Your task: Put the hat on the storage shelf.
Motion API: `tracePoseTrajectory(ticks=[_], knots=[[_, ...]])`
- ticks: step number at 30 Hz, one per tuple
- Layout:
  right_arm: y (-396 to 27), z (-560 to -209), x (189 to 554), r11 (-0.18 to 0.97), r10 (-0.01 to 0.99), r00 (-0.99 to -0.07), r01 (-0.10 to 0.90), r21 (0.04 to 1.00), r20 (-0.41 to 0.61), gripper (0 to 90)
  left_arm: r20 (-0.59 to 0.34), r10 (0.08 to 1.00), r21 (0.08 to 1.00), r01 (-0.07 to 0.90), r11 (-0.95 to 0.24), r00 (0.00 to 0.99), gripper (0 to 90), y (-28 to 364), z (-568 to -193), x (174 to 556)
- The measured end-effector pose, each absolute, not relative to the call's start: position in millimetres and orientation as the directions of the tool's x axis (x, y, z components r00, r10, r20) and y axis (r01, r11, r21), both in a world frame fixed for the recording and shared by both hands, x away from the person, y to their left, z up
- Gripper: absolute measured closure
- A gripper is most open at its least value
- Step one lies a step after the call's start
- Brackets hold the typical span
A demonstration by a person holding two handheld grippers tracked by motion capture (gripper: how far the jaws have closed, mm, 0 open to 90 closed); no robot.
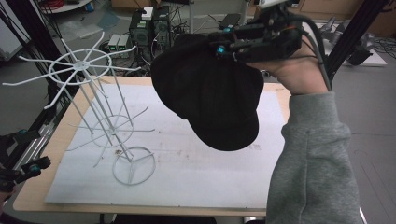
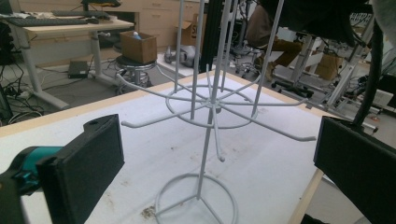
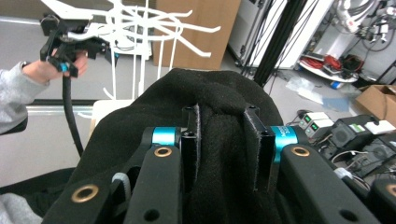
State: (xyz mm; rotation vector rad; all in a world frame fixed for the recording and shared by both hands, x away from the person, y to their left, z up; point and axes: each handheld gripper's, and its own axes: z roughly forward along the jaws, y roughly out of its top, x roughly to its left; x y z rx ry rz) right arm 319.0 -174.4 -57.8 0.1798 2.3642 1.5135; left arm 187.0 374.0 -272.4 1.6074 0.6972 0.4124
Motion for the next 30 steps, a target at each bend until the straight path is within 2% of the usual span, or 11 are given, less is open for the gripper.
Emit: tracePoseTrajectory(ticks=[9, 17, 30], knots=[[-179, -21, 313, 0.401, 0.285, -0.934, -0.09, 0.912, -0.217, 72.2, -0.131, 0.649, 0.979, 0.201, -0.034, 0.75, 1.8, 377, -273, 187], [-173, -10, 308, 0.379, 0.29, -0.93, -0.104, 0.919, -0.225, 72.2, -0.13, 0.647, 0.978, 0.203, -0.039, 0.751, 1.9, 374, -273, 187], [-149, -3, 298, 0.299, 0.152, -0.963, -0.169, 0.939, -0.222, 72.2, -0.133, 0.655, 0.977, 0.208, -0.038, 0.744, 1.8, 377, -275, 185]])
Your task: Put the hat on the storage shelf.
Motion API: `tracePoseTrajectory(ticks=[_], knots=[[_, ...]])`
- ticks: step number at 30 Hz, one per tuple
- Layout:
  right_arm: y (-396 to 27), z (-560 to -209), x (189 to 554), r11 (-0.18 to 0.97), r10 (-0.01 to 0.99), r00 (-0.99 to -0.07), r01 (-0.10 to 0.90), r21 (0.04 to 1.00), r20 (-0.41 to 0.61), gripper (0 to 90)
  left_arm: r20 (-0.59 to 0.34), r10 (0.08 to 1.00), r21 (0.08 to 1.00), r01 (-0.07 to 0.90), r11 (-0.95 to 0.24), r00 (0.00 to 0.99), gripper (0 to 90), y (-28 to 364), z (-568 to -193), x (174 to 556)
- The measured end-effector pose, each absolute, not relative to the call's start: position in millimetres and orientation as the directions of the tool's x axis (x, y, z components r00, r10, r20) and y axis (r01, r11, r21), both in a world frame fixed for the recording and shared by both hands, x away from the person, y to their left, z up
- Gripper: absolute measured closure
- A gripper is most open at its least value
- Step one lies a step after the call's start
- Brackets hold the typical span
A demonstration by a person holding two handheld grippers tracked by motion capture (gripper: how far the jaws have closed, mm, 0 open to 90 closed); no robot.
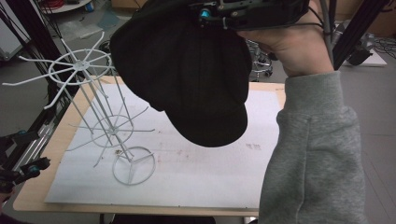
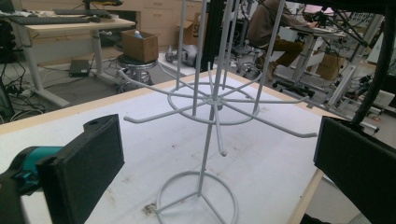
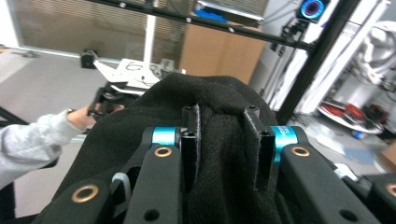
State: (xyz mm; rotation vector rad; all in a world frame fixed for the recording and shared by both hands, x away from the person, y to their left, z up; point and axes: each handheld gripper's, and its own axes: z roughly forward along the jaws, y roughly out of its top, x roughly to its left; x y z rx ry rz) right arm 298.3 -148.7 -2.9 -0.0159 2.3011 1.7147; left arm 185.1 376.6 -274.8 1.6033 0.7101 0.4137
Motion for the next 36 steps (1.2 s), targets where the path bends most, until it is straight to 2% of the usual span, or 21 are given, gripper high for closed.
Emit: tracePoseTrajectory(ticks=[10, 36], knots=[[-125, -6, 296, 0.298, 0.078, -0.97, -0.196, 0.934, -0.229, 72.1, -0.135, 0.668, 0.979, 0.205, -0.026, 0.732, 1.8, 383, -274, 180], [-116, -49, 311, 0.307, 0.046, -0.984, -0.152, 0.939, -0.174, 71.8, -0.124, 0.667, 0.979, 0.201, -0.04, 0.735, 1.8, 381, -273, 179]])
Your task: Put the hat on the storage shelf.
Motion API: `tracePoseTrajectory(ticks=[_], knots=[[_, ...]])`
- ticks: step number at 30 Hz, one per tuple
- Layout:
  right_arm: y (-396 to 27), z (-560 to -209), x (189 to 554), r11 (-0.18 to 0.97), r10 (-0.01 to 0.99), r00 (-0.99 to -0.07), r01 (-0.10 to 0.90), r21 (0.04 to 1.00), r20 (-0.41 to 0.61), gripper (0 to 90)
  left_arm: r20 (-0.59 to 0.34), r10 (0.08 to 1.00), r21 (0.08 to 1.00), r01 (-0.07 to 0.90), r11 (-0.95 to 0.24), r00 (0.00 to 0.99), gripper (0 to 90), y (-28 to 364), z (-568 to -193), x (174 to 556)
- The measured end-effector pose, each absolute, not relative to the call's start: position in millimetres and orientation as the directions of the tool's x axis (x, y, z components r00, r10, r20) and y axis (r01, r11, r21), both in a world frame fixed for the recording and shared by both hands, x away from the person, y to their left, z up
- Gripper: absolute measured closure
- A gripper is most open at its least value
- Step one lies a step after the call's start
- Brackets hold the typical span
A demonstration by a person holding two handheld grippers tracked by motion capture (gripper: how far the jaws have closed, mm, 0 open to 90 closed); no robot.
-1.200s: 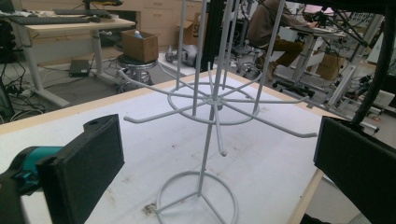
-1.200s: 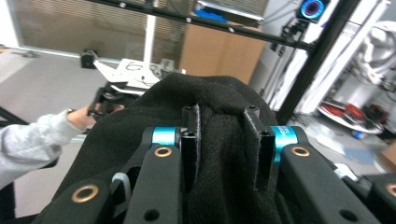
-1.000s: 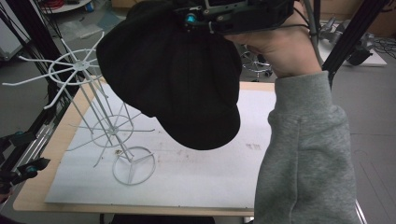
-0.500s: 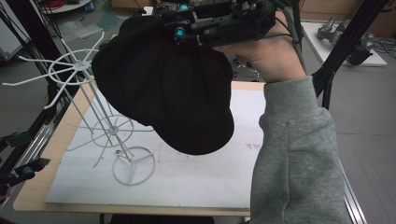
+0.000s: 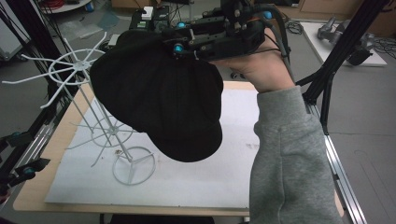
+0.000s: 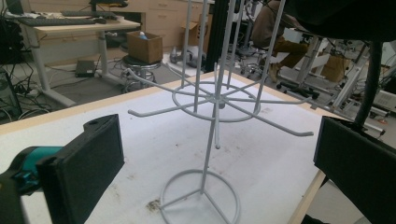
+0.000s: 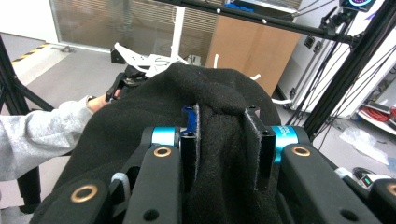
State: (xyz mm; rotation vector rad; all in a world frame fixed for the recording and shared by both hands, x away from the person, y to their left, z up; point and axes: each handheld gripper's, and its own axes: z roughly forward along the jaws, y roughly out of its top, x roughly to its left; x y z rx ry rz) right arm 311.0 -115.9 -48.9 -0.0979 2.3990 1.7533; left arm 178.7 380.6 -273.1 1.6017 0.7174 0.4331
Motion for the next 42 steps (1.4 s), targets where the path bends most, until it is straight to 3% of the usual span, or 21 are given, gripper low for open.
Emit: tracePoseTrajectory(ticks=[32, 42], knots=[[-107, -129, 324, 0.313, 0.009, -0.995, -0.094, 0.945, -0.102, 67.5, -0.116, 0.669, 0.977, 0.205, -0.055, 0.734, 1.8, 376, -273, 178], [-105, -137, 326, 0.32, 0.012, -0.996, -0.079, 0.944, -0.087, 66.1, -0.118, 0.668, 0.979, 0.199, -0.047, 0.735, 1.8, 377, -272, 177]])
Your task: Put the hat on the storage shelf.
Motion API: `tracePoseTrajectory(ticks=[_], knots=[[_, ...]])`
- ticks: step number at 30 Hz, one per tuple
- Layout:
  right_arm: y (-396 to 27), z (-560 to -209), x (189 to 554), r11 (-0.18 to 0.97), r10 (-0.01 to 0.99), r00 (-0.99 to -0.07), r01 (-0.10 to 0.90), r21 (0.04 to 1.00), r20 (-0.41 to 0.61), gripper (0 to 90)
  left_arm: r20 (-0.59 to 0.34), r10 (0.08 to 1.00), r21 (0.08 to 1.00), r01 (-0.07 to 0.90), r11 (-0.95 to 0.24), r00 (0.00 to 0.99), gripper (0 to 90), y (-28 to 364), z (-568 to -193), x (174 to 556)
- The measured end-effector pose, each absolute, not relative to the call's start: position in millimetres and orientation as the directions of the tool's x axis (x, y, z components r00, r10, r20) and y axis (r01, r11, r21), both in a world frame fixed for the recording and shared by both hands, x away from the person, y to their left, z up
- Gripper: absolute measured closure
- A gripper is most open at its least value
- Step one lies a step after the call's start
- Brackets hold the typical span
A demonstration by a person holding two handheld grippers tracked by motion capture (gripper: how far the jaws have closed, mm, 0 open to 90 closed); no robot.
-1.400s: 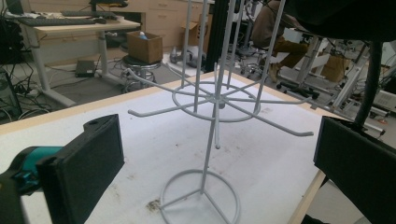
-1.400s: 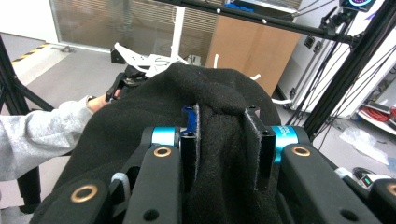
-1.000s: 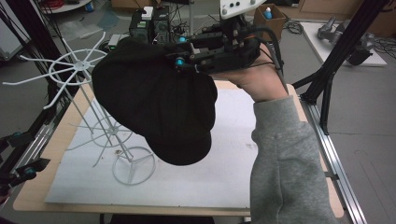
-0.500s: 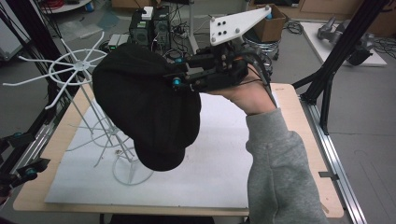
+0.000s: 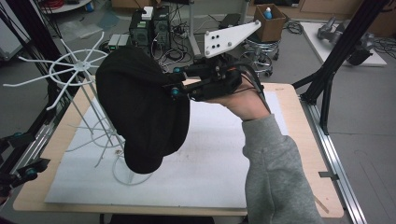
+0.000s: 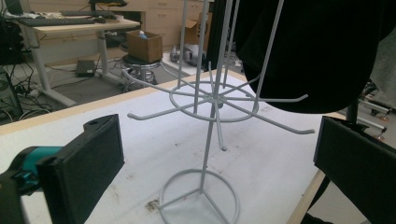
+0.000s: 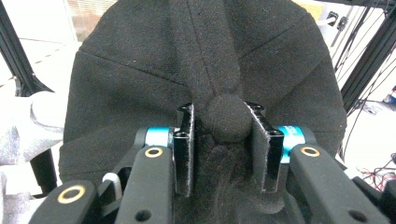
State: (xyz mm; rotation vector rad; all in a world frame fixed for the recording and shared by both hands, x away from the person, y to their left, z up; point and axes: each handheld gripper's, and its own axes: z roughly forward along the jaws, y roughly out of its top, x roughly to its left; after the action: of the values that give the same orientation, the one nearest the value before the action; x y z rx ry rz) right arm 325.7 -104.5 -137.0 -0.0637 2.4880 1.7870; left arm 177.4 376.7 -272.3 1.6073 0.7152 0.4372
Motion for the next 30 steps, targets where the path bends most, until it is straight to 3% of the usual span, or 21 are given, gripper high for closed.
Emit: tracePoseTrajectory(ticks=[23, 30], knots=[[-109, -150, 325, 0.318, 0.015, -0.998, -0.048, 0.947, -0.056, 57.8, -0.117, 0.666, 0.978, 0.203, -0.052, 0.737, 1.8, 375, -273, 178], [-120, -147, 325, 0.28, 0.041, -0.999, -0.023, 0.96, -0.036, 45.2, -0.115, 0.663, 0.977, 0.204, -0.057, 0.74, 1.8, 373, -274, 179]])
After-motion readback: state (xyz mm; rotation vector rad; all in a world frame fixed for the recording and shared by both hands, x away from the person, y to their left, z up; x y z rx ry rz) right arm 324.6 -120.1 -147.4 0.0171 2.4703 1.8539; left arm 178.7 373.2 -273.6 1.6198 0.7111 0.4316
